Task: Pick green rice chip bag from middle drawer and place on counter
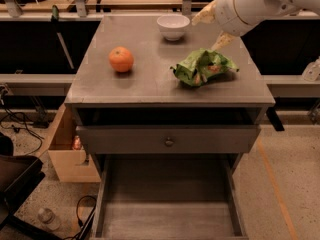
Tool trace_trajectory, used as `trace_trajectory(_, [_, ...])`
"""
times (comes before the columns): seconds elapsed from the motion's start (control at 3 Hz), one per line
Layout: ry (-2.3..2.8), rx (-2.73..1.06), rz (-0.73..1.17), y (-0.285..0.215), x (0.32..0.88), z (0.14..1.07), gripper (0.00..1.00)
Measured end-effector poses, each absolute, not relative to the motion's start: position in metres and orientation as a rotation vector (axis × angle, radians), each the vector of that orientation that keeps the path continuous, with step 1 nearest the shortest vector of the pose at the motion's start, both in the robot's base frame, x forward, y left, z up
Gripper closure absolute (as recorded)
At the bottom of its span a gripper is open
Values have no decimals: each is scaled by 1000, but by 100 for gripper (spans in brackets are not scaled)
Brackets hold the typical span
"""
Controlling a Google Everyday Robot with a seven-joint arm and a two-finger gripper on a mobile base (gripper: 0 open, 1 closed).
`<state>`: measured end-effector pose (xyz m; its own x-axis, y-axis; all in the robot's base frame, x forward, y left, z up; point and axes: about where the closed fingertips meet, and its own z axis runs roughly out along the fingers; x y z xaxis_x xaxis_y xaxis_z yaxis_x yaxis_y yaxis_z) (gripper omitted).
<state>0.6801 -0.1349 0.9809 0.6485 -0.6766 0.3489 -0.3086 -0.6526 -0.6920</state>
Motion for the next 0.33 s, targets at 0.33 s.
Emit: trace_trajectory(0.33, [760,-2272,-807,-133,680,981,0])
